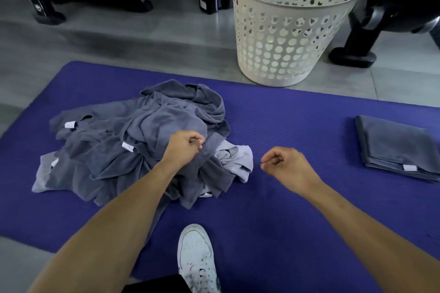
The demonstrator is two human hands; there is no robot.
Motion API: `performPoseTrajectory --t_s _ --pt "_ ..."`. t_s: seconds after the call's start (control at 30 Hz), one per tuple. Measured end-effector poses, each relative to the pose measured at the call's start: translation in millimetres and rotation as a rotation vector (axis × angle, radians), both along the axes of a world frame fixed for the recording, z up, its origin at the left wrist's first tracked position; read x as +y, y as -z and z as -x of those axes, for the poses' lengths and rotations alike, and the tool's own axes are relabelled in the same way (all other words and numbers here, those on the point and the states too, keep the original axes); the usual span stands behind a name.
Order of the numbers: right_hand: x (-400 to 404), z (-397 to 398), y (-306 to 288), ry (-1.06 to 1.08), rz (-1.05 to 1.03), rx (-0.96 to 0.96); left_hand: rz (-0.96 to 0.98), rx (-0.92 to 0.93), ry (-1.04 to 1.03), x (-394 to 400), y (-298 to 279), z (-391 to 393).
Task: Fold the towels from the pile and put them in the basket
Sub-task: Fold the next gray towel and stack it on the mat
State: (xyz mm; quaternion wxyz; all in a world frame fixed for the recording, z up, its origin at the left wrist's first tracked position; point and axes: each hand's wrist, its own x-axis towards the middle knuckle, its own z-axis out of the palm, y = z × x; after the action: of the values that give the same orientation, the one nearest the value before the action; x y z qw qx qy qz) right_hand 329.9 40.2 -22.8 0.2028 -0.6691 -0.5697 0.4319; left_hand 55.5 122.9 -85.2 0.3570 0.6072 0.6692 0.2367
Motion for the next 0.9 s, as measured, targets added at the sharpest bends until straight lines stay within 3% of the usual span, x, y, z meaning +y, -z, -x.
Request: performPoseTrajectory --t_s 0.07,0.3,0.5,0.6,0.77,0.9 --pt "-10 -4 -10 0.031 0.01 0.018 -0.017 -0.005 0.021 -7 -11 -3" --pt "-21 7 -31 0.071 -0.017 0.072 0.109 0.281 0.05 -46 12 21" --pt "-19 19 -15 0.004 0.032 0.084 0.028 0.709 0.206 -52 49 24" --pt "-20 15 -9 0.024 0.028 0.09 -0.07 0.646 0.14 -43 51 30" --pt "-31 2 -15 0.023 0.031 0.048 -0.027 0.197 0.023 -41 17 23" --pt "-40 -11 -40 0.034 -0.012 0.055 -0.034 0.017 0.087 -46 -36 -4"
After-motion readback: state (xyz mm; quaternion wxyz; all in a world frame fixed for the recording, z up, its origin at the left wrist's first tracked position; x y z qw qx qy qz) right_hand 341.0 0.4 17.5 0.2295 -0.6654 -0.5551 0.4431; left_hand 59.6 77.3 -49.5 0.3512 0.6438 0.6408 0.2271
